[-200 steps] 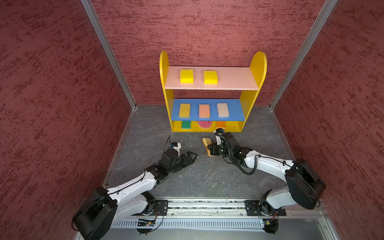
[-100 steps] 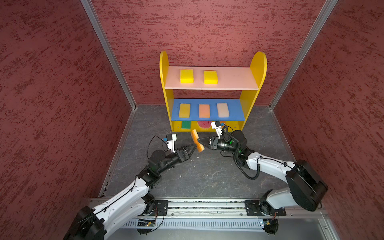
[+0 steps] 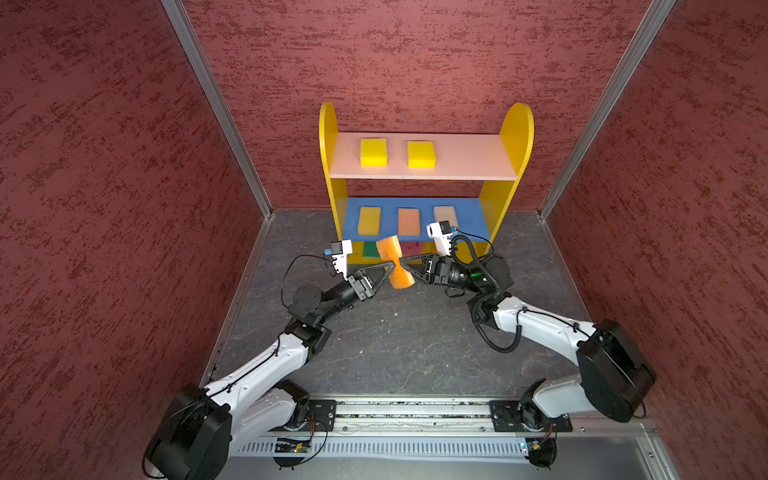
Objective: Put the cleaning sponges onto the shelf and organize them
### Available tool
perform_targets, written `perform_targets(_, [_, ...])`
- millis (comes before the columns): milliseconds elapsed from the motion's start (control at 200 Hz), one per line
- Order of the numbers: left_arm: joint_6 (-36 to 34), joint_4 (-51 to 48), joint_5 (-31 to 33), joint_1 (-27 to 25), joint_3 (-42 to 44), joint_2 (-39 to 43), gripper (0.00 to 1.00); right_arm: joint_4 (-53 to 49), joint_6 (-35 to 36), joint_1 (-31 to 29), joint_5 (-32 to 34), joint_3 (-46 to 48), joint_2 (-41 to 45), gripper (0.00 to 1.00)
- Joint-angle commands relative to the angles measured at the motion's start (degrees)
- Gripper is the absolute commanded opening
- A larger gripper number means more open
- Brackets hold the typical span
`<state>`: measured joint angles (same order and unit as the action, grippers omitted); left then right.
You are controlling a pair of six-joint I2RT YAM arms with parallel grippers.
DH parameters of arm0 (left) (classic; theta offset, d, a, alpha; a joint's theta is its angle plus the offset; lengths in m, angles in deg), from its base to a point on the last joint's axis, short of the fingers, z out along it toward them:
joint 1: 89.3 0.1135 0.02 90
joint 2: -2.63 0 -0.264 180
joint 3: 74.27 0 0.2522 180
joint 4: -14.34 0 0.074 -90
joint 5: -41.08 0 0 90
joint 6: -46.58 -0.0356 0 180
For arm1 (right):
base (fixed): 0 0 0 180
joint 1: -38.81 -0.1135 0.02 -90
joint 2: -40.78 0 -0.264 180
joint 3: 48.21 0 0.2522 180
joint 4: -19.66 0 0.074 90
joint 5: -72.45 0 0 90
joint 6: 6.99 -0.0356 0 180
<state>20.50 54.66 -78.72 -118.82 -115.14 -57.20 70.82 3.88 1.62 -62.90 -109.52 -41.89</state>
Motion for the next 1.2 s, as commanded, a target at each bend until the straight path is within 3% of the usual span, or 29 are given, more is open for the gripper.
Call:
perform_targets(0, [3.3, 9.8, -2.2, -0.3, -1.0, -1.4, 0.98, 5.4, -4.4, -0.2, -1.7, -2.6, -0.3, 0.00])
perform_targets(75, [3.9, 12.4, -2.0, -0.7, -1.6, -2.2, 0.91, 5.1, -4.9, -0.2, -2.0, -3.5, -0.1, 0.00])
perform_targets(356, [5.2, 14.2, -0.7, -2.0, -4.8, -3.1, 0.35, 8.3, -9.0, -0.1, -3.4, -5.8, -1.9, 0.00])
perform_targets(421, [4.6, 12.3, -0.7, -2.4, -5.6, -2.7, 0.29, 8.0, -9.2, -0.2, -3.6, -5.8, -2.0, 0.00])
perform_targets(546, [4.1, 10.4, 0.9, -2.6, -5.1, -1.3, 0.25, 7.3, -8.9, 0.1, -3.4, -5.1, -1.3, 0.25])
perform_targets(606, [4.3, 10.2, 2.4, -2.5, -4.4, -0.5, 0.23, 7.1, -8.9, 0.3, -3.0, -4.9, -0.9, 0.32])
perform_targets(781, [3.2, 6.6, 3.5, -2.2, -4.4, 2.0, 0.06, 2.8, -5.7, 0.7, -2.3, -4.1, 2.0, 0.56])
perform_targets(1037, [3.2, 1.8, 2.9, -0.5, -5.1, 5.7, 0.04, -12.7, 5.9, 0.8, -0.2, -1.9, 8.5, 0.69])
perform_targets(1192, [1.4, -4.5, 3.6, 0.3, -5.5, 8.8, 0.04, -31.8, 17.9, 0.8, 5.2, -3.5, 13.6, 0.71])
